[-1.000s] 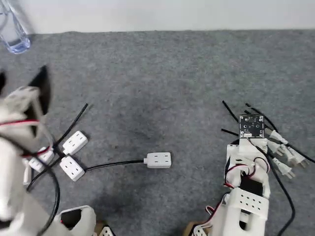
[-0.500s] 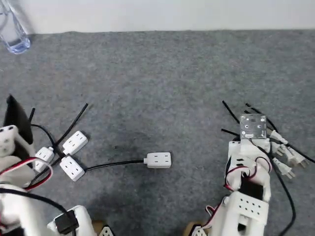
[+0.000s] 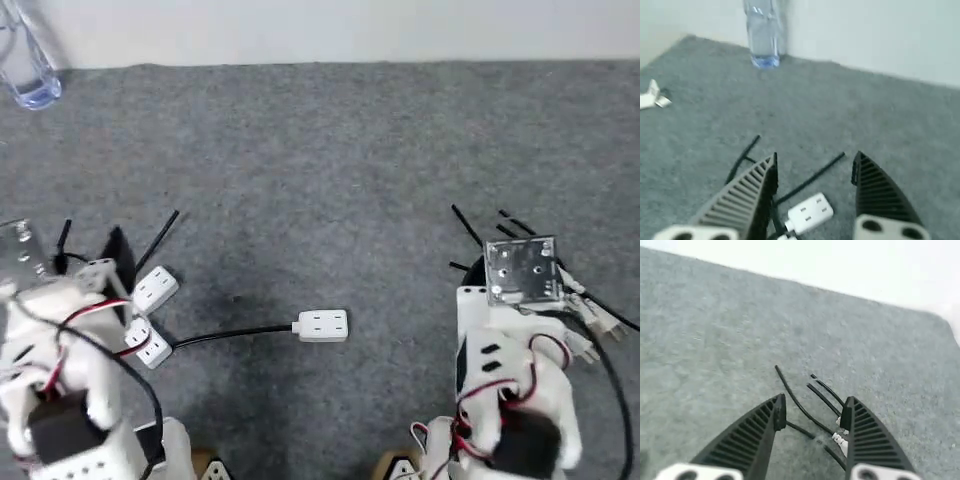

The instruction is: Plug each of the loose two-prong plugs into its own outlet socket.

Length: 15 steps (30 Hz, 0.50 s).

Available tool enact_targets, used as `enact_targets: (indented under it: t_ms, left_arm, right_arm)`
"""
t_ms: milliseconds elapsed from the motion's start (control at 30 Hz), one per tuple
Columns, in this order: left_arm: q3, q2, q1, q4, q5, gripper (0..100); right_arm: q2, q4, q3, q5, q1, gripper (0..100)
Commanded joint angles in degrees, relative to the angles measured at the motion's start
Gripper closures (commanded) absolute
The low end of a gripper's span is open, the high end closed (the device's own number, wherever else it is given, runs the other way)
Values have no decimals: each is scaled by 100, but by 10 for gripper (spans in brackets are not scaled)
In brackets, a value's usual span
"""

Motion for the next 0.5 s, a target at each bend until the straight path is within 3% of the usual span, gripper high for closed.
enact_targets:
  t_ms: [0, 133, 467]
  left_arm:
    - [497, 9, 220, -369, -176, 771]
    - [1244, 9, 237, -782, -185, 771]
    - [2949, 9, 765, -1943, -536, 772]
  right_arm:
    - [488, 629, -949, -62, -31, 809]
    - [989, 1051, -1116, 62, 22, 809]
    - [1675, 497, -738, 1662, 1033, 808]
